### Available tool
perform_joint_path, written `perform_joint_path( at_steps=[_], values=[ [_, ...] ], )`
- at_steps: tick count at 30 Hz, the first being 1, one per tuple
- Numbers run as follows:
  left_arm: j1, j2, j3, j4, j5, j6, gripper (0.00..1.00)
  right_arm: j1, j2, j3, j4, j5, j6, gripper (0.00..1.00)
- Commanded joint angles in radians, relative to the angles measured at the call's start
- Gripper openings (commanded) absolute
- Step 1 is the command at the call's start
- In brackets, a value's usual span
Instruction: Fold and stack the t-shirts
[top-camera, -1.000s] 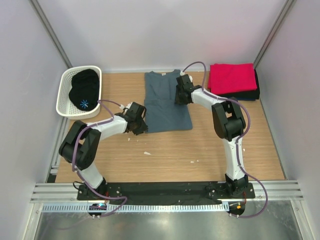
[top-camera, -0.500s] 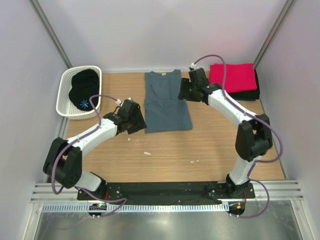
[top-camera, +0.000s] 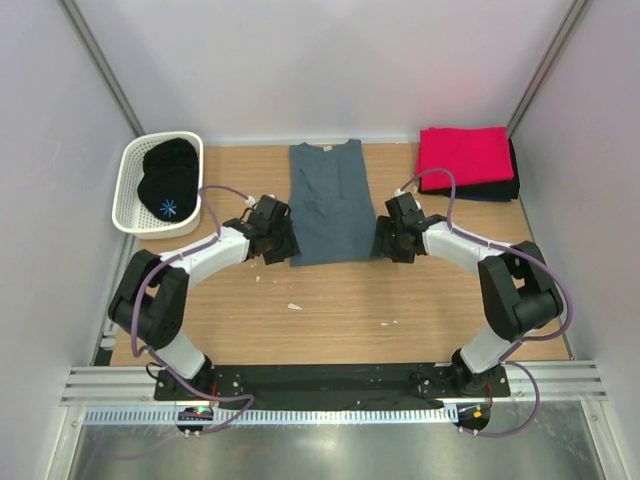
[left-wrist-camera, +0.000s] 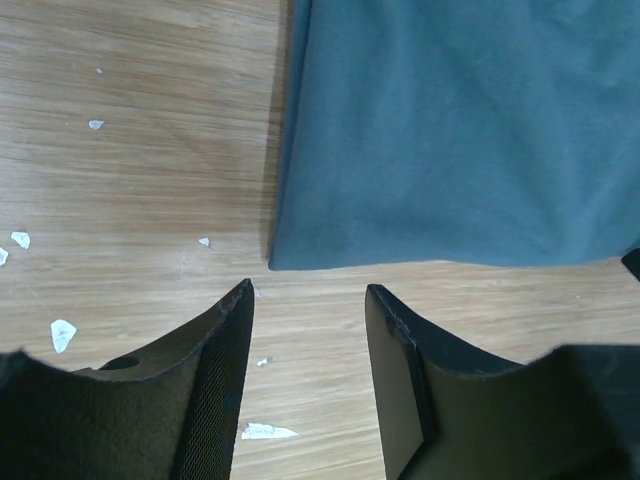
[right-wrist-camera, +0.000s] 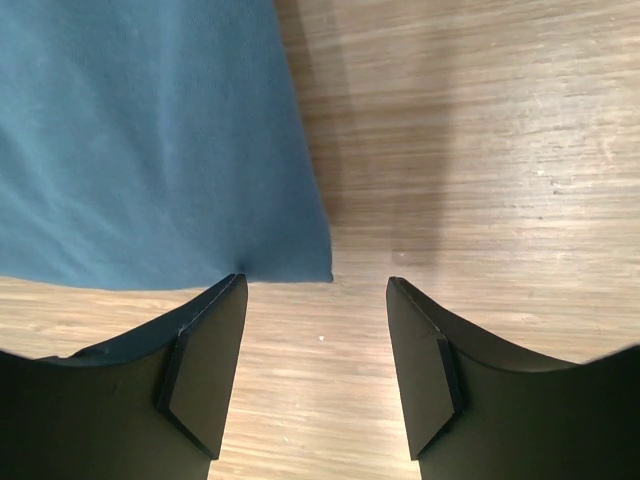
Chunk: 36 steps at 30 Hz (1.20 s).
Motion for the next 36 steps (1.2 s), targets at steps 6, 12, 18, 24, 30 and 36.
perform_joint_path(
  at_steps=[6, 12, 18, 24, 30, 36],
  values=[
    [0.0, 0.075, 0.009, 0.096, -0.02, 0.027, 0.47, -0.003, 0.012, -0.016, 0.152, 0.037, 0.026, 0.62],
    [0.0, 0.115, 0.015, 0.119, -0.044, 0.037, 0.45, -0.001, 0.056, -0.005, 0.18, 0.042, 0.02, 0.57],
    [0.002, 0.149, 0.009, 0.137, -0.046, 0.036, 0.39, -0.003, 0.069, -0.007, 0.176, 0.048, 0.018, 0.43],
    [0.002, 0.158, -0.025, 0.172, -0.058, 0.022, 0.23, -0.003, 0.063, -0.051, 0.198, 0.037, 0.023, 0.33],
    [0.0, 0.126, -0.08, 0.166, -0.023, -0.004, 0.0, -0.001, 0.043, -0.105, 0.198, 0.034, 0.029, 0.11],
    [-0.003, -0.004, -0.219, 0.097, 0.028, -0.065, 0.0, -0.001, -0.08, -0.222, 0.183, 0.022, 0.052, 0.01]
  ],
)
